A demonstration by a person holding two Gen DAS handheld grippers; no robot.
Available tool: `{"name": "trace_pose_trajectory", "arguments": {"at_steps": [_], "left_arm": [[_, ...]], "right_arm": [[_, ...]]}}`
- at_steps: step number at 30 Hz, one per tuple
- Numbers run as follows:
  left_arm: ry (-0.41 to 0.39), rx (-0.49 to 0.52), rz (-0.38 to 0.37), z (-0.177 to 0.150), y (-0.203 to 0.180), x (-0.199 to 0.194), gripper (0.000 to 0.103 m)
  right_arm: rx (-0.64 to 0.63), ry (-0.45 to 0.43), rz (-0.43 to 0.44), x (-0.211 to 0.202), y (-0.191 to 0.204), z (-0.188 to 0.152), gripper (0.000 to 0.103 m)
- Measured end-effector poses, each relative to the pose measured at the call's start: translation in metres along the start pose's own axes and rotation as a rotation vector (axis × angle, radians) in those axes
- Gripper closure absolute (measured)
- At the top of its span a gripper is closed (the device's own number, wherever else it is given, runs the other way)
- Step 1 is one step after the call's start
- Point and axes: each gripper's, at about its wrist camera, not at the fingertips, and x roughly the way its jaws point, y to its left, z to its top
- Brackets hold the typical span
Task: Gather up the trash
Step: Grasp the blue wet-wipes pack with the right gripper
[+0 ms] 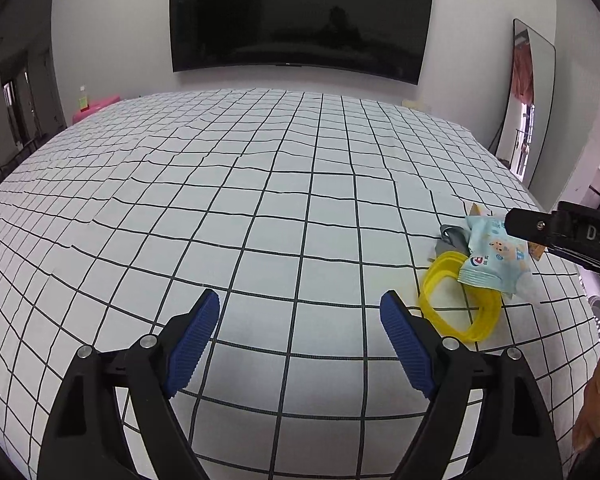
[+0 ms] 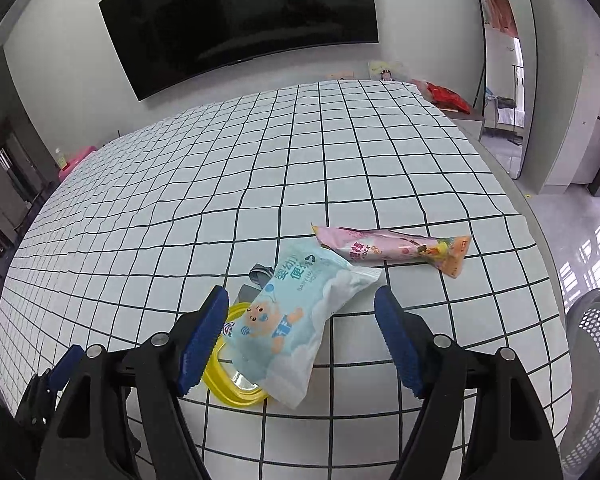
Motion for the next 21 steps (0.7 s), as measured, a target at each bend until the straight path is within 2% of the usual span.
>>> {"name": "trace_pose_trajectory", "arguments": {"at_steps": [6,11,21], "left_arm": [[0.024,-0.02,-0.044,-0.003,0.007,0.003,0.022],[0.029,-0.032,-0.068,-0.005,0.009,0.004,0.022],[0.027,-0.023,-0.083,-0.006,0.007,0.003,0.022]], "right_arm": [[0.014,0.028,-0.063,0.012,0.001,-0.004,0.031],[0.023,0.059,-0.075,0.024,0.0,-0.008,0.03],[0.01,0.065,-0.022,0.03,0.008,-0.009,0.03]]}}
